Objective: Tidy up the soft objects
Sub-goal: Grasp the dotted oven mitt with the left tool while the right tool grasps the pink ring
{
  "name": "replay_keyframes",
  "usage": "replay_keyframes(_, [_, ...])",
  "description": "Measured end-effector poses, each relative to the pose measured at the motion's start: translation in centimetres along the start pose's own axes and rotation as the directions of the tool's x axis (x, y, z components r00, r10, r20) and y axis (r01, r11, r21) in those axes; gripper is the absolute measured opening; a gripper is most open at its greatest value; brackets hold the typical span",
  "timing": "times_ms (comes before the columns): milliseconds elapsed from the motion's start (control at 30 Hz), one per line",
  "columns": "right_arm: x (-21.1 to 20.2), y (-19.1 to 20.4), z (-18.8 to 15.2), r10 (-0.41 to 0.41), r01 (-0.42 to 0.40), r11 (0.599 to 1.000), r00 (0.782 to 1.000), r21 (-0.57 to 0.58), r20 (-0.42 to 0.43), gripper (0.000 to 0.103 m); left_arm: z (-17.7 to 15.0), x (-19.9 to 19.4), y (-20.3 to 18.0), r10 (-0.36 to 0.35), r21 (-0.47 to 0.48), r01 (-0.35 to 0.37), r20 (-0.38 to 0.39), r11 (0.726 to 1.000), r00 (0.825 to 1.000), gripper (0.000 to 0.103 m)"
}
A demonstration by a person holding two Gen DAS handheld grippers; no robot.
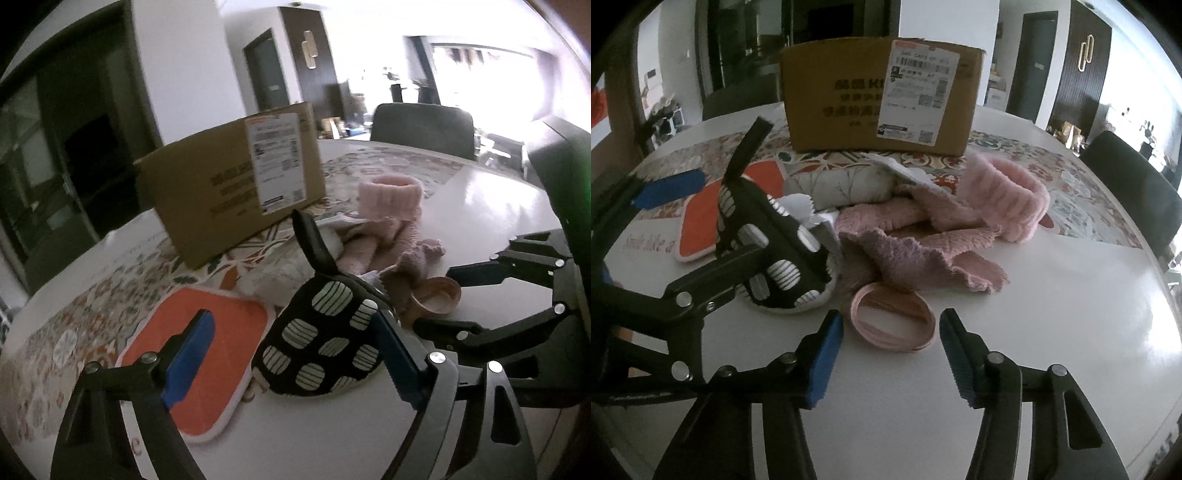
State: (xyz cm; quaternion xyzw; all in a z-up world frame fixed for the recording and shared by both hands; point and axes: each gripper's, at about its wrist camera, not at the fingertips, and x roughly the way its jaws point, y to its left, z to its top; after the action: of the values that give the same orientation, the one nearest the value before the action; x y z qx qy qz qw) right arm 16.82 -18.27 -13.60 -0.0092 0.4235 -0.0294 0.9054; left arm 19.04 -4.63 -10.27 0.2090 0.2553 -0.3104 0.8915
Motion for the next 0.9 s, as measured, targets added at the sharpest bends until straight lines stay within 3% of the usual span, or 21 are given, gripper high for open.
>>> replay_keyframes(67, [0.1,0.2,0.1,-0.006,0.006,1.000,1.000,-0.009,0.003,0.052,0.1,0.3,-0.1,-0.019,0.018,0.019,0.002,1.000,1.000,0.085])
replay_keyframes(333, [0.3,0.3,0.1,-0.005,0.005,1.000,1.000,-0.022,0.003,0.044,0.0,1.6,-0.5,-0.152,0.018,0.154,-0.069,0.988,0.986,0.061])
replay_keyframes(500, [0.1,0.1,0.1,0.016,-0.016,1.000,1.000,-0.017,0.009,0.042,-0.4,1.2,-0.9,-0.125,-0.012,0.124,-0.090,0.992,0.988,0.051])
replay_keyframes(700, [-0.5,0.3,-0.3,0.051,-0.050,0.998,0.998,-0.034,0.021,0.029,-0.3,0.5,-1.3,-0.106,-0.094,0.094,-0.123,0.991,0.987,0.036])
replay_keyframes(900, [-1.4,-0.4,-0.6,0.068,-0.068,0.998,0.997,-0.015,0.036,0.025,-0.4,-1.2,-1.9,-0.066,-0.168,0.042,-0.142,0.985,0.988,0.033])
